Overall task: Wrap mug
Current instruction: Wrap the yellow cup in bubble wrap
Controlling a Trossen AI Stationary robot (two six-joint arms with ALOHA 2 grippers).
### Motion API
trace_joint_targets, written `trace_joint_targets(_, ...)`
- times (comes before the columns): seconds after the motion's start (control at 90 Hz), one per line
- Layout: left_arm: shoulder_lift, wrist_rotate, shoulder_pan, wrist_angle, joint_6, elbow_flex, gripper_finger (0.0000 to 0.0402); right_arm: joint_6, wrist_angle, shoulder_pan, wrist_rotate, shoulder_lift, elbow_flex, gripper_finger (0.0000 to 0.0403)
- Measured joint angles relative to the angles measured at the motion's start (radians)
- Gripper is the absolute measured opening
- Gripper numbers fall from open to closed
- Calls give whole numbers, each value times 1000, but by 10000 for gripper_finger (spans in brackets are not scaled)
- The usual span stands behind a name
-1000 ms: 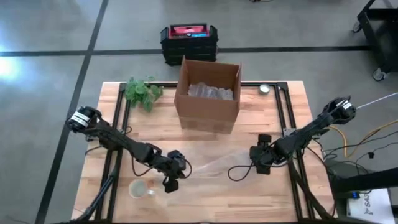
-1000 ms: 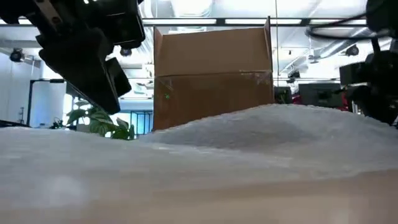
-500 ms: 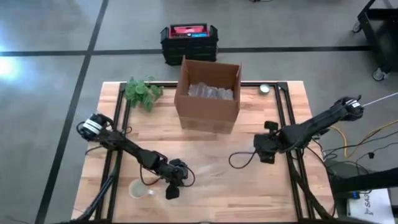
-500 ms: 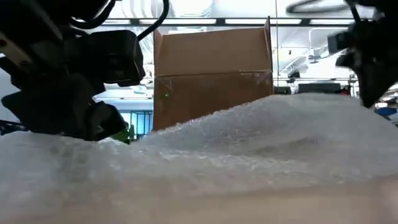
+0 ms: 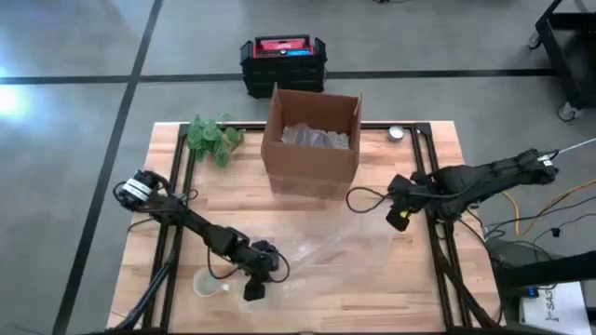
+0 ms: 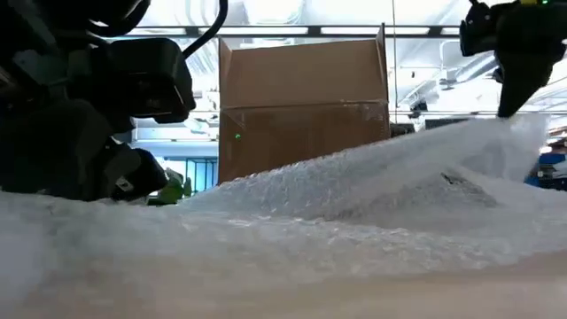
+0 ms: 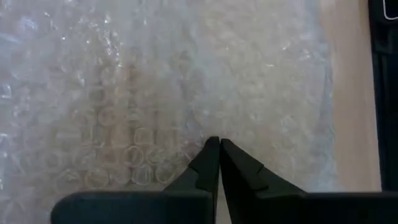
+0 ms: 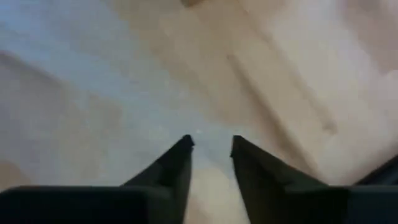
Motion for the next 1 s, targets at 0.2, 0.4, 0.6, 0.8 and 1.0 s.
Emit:
trace_joint_targets(0.2, -136, -35, -2, -93, -2, -4, 0, 45, 76, 34, -298, -1, 26, 208)
trace_joint_targets(0.4, -225, -206, 4, -240, 34, -4, 0, 14, 399, 190, -166, 49, -16, 233)
trace_joint_targets(0.6, -219, -347, 17, -274, 74, -32, 0, -88, 625, 333, 12, 259, -91, 226)
trace_joint_targets(0.8, -180, -351, 40, -272, 21, -94, 0, -7, 544, 363, -27, 487, -97, 202)
trace_joint_targets(1.0, -191, -513, 80, -391, -1, -115, 0, 42, 657, 369, -135, 611, -74, 184)
